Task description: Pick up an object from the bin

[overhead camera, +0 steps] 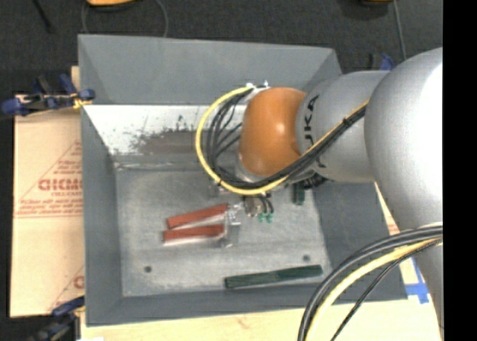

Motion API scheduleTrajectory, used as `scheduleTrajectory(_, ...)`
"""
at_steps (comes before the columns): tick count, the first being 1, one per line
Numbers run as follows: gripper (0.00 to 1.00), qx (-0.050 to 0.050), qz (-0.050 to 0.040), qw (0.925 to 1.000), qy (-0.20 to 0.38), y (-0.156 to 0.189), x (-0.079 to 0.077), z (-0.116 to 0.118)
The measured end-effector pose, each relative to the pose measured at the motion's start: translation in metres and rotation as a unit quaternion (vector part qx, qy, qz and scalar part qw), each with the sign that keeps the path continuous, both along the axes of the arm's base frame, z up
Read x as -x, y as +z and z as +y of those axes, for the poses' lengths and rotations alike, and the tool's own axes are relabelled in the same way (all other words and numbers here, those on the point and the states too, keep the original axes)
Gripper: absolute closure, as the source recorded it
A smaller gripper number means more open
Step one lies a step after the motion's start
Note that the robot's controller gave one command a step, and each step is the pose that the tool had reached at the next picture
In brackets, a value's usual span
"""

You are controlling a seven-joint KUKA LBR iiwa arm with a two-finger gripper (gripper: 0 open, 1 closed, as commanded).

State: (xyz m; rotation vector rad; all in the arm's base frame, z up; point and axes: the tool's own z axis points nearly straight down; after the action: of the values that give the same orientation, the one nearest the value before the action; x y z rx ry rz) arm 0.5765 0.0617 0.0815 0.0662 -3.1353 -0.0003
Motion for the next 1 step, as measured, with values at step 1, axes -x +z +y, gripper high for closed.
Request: scheduleTrajectory(1, 1.0, -0.001, -0.0047, 1.0, -0.001, 0.0054, -0.0032, 0.0006)
